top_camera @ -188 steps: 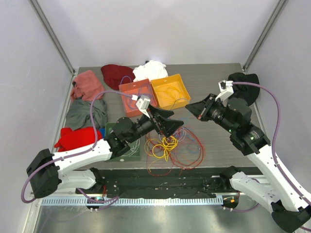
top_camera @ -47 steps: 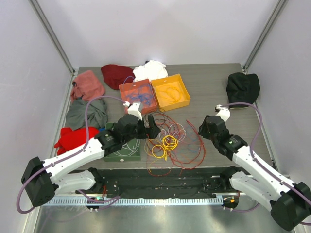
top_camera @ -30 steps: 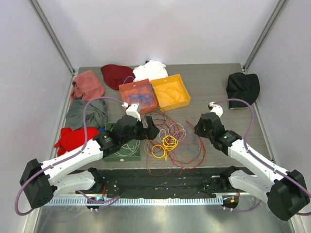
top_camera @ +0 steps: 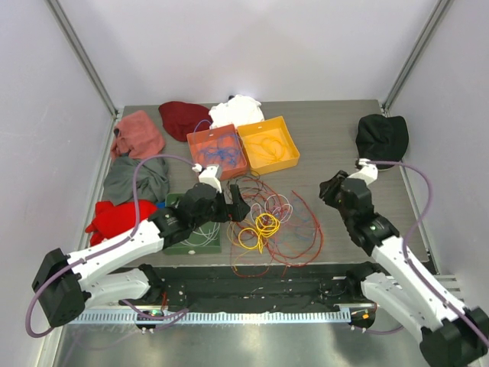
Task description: Untangle the cables
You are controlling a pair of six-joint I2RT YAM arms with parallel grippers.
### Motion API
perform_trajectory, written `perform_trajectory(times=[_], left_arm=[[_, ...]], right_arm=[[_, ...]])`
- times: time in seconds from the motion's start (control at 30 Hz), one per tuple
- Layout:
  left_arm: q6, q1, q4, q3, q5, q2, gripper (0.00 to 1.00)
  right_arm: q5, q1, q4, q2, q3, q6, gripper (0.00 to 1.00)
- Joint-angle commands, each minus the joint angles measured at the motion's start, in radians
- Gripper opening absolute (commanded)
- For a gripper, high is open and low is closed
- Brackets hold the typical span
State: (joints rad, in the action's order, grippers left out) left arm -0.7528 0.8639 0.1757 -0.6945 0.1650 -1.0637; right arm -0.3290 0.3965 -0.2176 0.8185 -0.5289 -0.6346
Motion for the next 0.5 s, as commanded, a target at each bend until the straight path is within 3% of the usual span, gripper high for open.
perform_trajectory(times=[0.0,0.17,0.3,0.47], left_arm=[[-0.014,0.004,-0.039,-0.01,0.002,-0.028,1.0],[-0.042,0.003,-0.048,-0.033,-0.021,-0.093,1.0],[-0.052,0.003,-0.05,-0.037,-0.027,-0.107,1.0],[-0.051,0.003,-0.027,-0.03,-0.007,-0.067,1.0]], right_arm=[[0.014,0.007,-0.054,-0.097,-0.068,0.027,0.35],[0.28,0.066,-0.029,0.016,-0.092,0.029,0.35],[0.208,0.212,0.001,0.148,-0.088,0.036,0.35],[0.211,0.229,0.109,0.29,-0.069,0.007,0.36]])
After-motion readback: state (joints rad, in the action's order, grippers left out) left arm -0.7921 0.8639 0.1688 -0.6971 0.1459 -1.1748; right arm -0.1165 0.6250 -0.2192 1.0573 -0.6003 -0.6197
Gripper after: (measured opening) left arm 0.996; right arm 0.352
